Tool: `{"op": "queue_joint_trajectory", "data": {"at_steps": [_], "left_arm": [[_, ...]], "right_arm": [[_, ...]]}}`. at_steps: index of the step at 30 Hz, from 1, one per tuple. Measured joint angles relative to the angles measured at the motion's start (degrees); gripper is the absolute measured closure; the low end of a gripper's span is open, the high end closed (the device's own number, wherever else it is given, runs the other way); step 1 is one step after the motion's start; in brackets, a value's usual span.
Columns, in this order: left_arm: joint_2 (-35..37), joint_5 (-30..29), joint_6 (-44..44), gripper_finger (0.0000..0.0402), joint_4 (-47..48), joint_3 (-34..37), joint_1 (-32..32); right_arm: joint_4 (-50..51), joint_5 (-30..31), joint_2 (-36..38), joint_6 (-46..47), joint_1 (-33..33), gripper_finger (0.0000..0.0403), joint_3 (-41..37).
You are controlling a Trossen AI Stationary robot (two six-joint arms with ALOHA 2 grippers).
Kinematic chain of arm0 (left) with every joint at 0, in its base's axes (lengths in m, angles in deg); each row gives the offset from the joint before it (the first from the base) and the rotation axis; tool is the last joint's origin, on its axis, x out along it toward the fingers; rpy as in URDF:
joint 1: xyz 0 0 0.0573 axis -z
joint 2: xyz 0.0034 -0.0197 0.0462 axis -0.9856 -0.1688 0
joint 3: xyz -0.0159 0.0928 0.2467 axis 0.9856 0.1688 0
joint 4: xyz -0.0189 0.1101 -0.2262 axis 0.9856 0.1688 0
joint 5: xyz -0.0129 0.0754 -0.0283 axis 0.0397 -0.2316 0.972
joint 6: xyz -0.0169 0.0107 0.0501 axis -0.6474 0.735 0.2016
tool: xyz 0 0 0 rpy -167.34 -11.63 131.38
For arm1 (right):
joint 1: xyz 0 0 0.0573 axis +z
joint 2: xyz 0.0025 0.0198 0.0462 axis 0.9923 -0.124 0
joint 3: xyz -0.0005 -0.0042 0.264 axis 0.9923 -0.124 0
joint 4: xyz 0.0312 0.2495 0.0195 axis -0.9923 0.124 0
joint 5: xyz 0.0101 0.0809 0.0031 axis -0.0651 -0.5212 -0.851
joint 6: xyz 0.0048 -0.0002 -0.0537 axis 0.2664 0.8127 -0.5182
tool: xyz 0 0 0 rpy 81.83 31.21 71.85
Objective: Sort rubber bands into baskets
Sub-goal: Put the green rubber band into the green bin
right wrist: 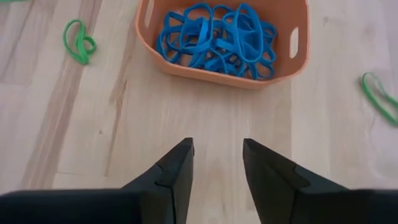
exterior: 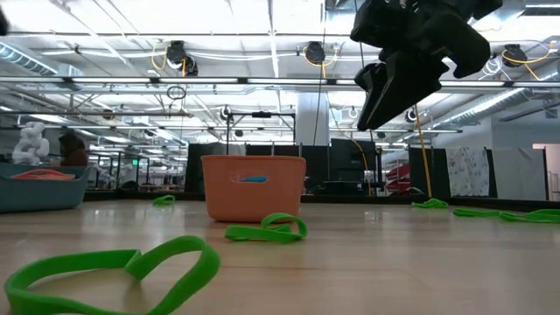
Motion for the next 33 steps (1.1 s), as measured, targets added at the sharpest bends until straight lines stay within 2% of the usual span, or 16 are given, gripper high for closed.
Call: {"op": "queue_joint_trajectory", "data": {"at_steps": [5, 13, 20, 26, 33], "left_arm": [[-2.6, -0.1, -7.6, 0.0401, -0.9, 0.0, 5.0], [-8.8, -0.1, -15.2, 0.0401, -7.9, 0.0, 10.5], [-14.8, -0.1, -17.1, 0.0402, -14.2, 0.0, 13.4], [-18.2, 5.9, -21.6, 0.0402, -12.6, 0.0, 14.7], [-20.2, 5.4, -21.5, 0.0380, -9.1, 0.0, 15.2]], "right_arm": [[-1.7, 0.0, 0.0, -3.9, -1.0, 0.0271, 0.0], [-3.4, 0.0, 0.0, -8.7, -3.5, 0.0271, 0.0], [-3.5, 0.0, 0.0, -10.3, -5.6, 0.0271, 0.0], [-3.9, 0.0, 0.0, -10.8, -6.9, 0.0271, 0.0], [-4.6, -2.1, 0.0, -10.7, -7.4, 0.0271, 0.0]]}}
